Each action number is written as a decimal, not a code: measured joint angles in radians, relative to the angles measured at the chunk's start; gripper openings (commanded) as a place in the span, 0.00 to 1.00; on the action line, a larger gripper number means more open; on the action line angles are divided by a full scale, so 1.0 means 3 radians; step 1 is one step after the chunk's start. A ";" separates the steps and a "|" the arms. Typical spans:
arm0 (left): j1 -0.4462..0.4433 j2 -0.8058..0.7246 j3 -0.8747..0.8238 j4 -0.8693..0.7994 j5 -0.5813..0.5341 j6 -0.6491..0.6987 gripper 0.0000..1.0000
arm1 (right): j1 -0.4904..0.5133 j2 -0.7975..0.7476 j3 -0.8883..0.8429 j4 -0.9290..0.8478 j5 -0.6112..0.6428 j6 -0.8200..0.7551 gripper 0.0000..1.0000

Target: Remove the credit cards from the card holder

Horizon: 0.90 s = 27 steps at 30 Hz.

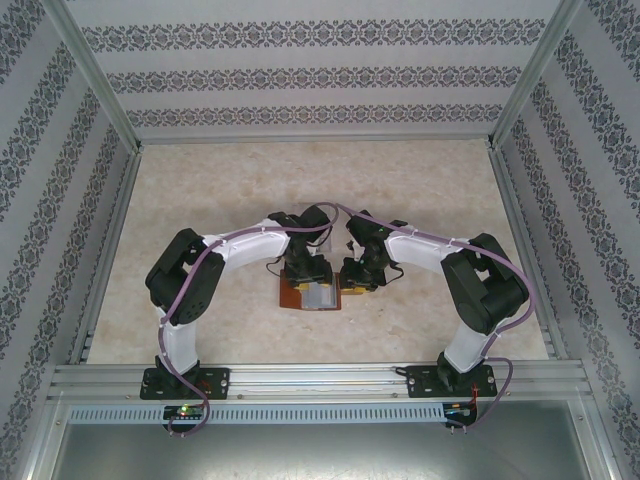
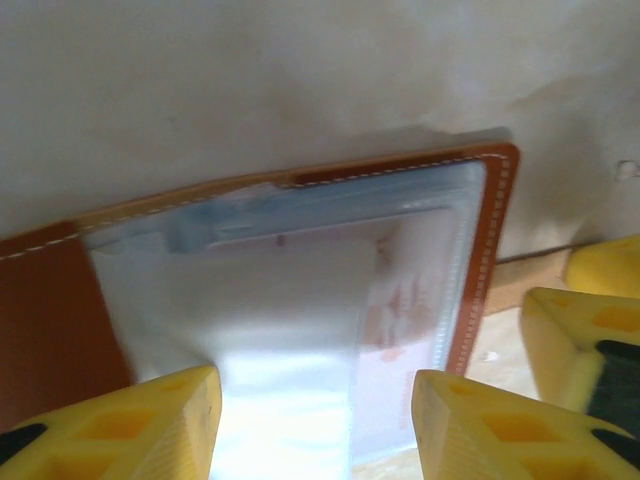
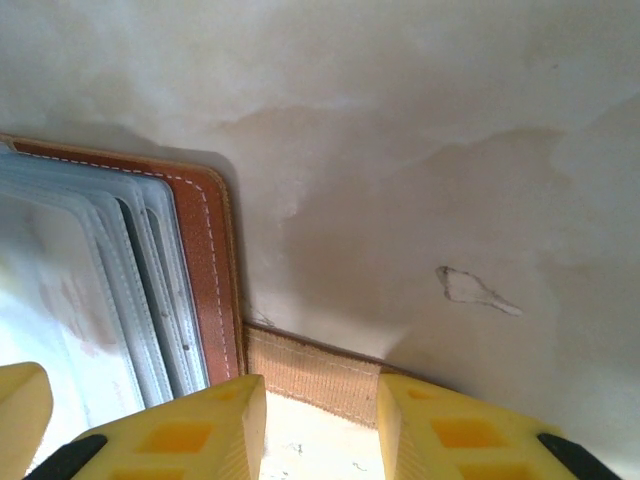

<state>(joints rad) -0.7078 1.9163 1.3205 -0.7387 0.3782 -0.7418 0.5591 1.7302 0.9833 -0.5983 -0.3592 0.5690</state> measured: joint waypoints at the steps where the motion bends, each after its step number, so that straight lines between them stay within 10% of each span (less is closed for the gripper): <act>1: 0.0000 0.0006 0.0013 -0.0036 -0.0043 0.0004 0.56 | -0.0001 0.0000 0.0000 0.0001 0.0000 0.0000 0.37; 12: -0.0038 0.0066 0.0114 -0.0306 -0.0324 0.0041 0.54 | -0.0001 -0.0006 -0.0011 0.0011 0.0000 0.0000 0.37; 27: -0.0042 -0.0132 0.0132 -0.0511 -0.0556 0.0093 0.19 | -0.0001 -0.0025 -0.0031 0.0013 0.0000 0.0000 0.36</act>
<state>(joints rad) -0.7204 1.8767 1.3602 -0.8921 0.2115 -0.7139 0.5587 1.7226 0.9741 -0.5945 -0.3592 0.5690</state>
